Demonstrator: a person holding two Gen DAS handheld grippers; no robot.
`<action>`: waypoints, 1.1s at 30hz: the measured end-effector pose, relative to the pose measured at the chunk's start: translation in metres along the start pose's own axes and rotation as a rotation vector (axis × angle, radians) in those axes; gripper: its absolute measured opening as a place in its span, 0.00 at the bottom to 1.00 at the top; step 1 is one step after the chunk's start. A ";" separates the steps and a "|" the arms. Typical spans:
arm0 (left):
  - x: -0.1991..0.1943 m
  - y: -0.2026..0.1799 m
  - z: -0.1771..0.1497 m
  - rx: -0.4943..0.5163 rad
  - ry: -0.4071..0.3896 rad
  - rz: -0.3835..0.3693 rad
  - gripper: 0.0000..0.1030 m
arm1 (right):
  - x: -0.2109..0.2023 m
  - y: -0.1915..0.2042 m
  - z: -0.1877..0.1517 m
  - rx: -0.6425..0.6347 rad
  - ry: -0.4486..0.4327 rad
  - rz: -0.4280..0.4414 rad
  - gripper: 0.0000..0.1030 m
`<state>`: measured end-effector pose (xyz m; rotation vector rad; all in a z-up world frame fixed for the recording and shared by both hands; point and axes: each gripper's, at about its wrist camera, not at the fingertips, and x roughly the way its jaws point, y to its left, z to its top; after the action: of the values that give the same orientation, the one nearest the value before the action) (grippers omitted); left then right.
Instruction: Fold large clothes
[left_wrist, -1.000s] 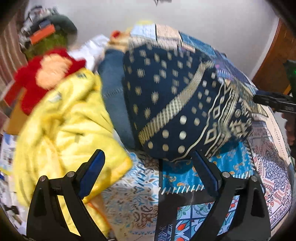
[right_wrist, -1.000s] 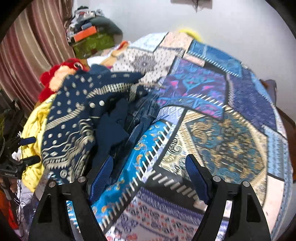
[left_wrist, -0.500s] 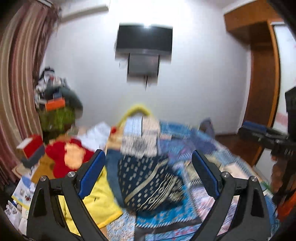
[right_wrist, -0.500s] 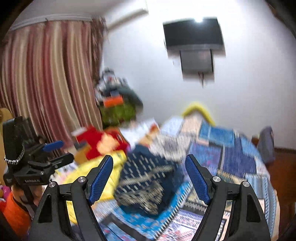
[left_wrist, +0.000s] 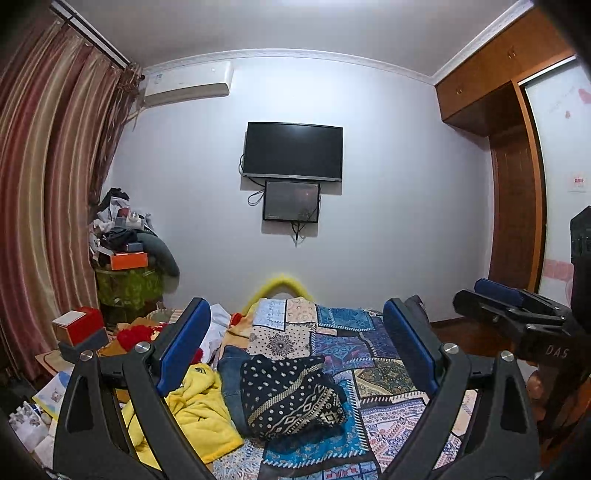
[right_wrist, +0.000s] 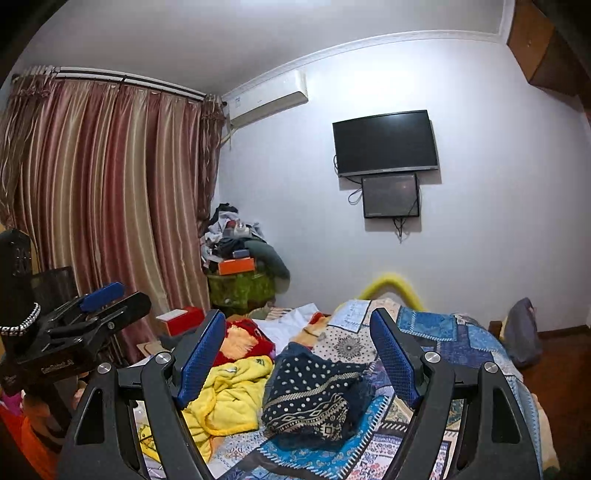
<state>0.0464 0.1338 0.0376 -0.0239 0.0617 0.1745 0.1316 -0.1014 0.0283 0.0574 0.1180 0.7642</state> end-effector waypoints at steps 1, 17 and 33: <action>-0.002 -0.003 -0.002 0.004 0.002 0.004 0.93 | -0.001 0.001 -0.002 -0.003 0.003 -0.005 0.76; 0.000 -0.009 -0.017 -0.005 0.041 0.044 1.00 | -0.015 0.014 -0.019 -0.031 0.013 -0.128 1.00; 0.003 -0.009 -0.021 -0.007 0.051 0.037 1.00 | -0.011 0.009 -0.021 -0.004 0.038 -0.128 1.00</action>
<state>0.0494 0.1246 0.0166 -0.0347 0.1126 0.2115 0.1148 -0.1024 0.0095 0.0313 0.1545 0.6375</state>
